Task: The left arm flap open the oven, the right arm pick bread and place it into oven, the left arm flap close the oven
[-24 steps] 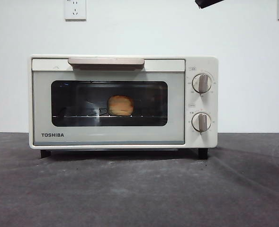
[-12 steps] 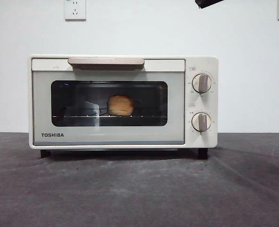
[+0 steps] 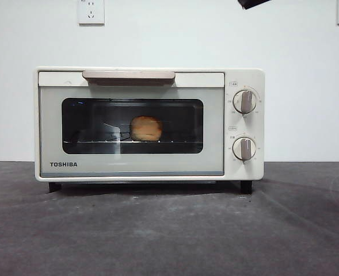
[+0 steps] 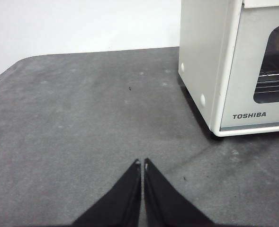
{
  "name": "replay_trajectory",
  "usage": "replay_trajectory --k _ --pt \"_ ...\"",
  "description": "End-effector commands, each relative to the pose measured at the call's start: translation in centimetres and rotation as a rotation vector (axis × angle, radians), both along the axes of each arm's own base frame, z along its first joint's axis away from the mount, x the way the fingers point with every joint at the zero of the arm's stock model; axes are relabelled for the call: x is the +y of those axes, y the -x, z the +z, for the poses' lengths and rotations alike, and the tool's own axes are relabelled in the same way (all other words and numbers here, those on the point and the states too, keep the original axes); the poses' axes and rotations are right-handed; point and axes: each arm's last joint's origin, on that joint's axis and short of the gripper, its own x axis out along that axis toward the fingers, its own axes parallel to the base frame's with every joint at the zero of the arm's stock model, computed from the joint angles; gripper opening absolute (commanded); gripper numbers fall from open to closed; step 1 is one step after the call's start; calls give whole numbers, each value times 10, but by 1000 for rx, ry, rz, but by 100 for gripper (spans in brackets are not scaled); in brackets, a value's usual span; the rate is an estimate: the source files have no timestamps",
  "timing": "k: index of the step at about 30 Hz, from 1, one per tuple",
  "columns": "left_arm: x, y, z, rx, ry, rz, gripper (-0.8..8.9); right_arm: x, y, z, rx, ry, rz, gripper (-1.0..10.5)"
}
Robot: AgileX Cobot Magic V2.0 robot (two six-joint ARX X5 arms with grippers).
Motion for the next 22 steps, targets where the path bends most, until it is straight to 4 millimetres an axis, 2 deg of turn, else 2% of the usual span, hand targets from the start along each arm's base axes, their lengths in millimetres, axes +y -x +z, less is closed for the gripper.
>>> replay_trajectory --k 1,6,10,16,22 --pt "0 -1 -7 23 1 3 16 -11 -1 7 -63 -18 -35 10" --pt "0 -1 -7 22 1 3 16 -43 -4 10 -158 -79 -165 10" --pt "0 -1 -7 22 1 3 16 -69 -2 3 -287 -86 -279 10" --pt "0 -1 -7 22 1 3 16 -100 7 -22 -467 -86 -484 10" --pt "0 -1 -7 22 1 3 16 -115 17 -59 -582 -97 -615 10"
